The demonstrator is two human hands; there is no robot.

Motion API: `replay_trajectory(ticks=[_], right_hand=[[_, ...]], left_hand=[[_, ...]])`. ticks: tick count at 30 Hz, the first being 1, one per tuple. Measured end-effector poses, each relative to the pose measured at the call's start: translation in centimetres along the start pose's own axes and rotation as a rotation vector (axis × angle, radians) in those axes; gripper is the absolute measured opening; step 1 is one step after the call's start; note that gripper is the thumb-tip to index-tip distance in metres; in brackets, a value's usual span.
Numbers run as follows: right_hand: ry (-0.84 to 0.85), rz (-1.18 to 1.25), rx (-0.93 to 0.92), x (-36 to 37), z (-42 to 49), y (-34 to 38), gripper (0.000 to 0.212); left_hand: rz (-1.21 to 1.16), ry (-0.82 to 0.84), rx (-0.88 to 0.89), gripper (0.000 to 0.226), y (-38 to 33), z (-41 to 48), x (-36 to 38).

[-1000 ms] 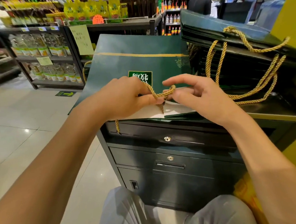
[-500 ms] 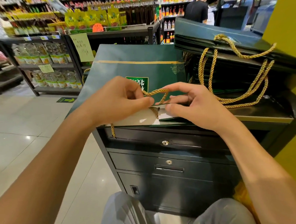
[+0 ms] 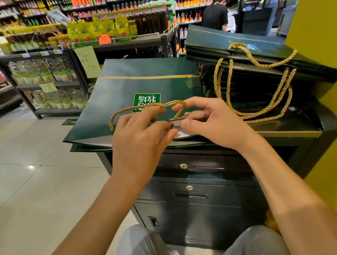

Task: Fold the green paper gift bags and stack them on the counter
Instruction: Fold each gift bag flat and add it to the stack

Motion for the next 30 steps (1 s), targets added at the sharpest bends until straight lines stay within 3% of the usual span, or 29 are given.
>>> replay_trajectory(ticks=[6,15,22,25,30], right_hand=[[0.025,0.037,0.008,-0.1,0.1,-0.3,0.027],[0.014,0.017,0.03,-0.2,0.0,-0.5,0.029],[0.023,-0.017,0.031,-0.3,-0.1,-0.3,0.03],[0.016,-0.034,0.023,-0.4,0.0,-0.3,0.029],[0.034,-0.086,0.001,-0.5,0.0,-0.1,0.032]], left_hand=[[0.042,-0.078,0.034,0.02,-0.9,-0.2,0.6],[-0.201,0.134,-0.027,0.023,0.7,-0.9,0.8],[-0.417,0.261,-0.1,0.007,1.9,-1.1,-1.0],[-0.345,0.249,-0.082,0.014,1.8,-1.2,-1.1],[-0.203,0.306,-0.107,0.049,3.4,-2.1,-1.6]])
Point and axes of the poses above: each hand's wrist, its own z-axis towards the middle knuckle, its own x-axis out of the palm, y = z × x, the point moved 5 cm from there along z, towards the middle knuckle, and after that the axes turned 2 degrees about -x, right-handed, at the moved point
